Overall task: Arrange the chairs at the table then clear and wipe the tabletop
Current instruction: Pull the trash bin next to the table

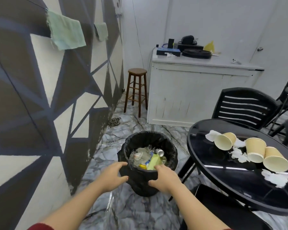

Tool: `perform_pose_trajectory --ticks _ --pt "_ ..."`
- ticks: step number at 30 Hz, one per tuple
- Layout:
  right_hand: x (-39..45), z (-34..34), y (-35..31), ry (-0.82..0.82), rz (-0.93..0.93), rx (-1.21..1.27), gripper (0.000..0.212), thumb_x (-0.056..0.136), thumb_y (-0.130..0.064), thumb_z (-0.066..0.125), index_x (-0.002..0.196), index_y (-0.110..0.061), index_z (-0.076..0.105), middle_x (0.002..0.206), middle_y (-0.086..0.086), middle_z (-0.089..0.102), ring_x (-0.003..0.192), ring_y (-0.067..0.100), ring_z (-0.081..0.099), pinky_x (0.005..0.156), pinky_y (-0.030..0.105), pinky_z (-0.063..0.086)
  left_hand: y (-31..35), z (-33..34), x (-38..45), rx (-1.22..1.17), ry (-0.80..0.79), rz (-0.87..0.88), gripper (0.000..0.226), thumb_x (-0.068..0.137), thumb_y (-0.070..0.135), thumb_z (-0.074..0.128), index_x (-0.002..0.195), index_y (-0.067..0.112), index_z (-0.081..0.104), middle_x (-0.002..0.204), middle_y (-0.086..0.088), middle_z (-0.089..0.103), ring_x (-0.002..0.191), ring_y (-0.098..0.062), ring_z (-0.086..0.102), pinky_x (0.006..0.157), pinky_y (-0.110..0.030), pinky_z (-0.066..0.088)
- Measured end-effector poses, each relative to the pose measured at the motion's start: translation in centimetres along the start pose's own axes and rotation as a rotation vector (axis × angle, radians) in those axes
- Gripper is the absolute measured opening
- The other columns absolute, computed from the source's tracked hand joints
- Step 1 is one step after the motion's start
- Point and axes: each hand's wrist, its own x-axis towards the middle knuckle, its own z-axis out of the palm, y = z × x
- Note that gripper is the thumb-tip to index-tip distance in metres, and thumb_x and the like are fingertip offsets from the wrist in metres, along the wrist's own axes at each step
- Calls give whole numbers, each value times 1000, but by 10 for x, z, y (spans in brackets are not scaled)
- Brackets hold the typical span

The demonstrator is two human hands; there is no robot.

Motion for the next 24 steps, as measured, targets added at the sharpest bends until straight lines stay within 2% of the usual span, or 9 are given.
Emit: perform_pose_trajectory --ticks 4,15,24 --pt "25 -8 14 -41 33 10 72 81 -48 57 140 -15 33 144 9 41 131 29 39 107 42 35 -1 5 29 13 -68 -14 60 85 38 58 139 21 37 148 1 38 135 -14 35 111 -30 31" --pt "86 -13 56 -102 112 64 76 80 -47 56 144 -19 28 147 6 37 133 26 37 107 39 35 7 4 116 73 -126 -33 56 86 39 55 137 24 39 145 2 42 130 -14 40 105 -30 37" --pt "134 -12 66 -156 267 88 70 80 -48 55 140 -18 33 143 6 40 130 28 39 105 41 36 -18 17 182 74 -282 -4 55 84 40 56 135 25 41 143 2 43 130 -13 41 105 -26 35"
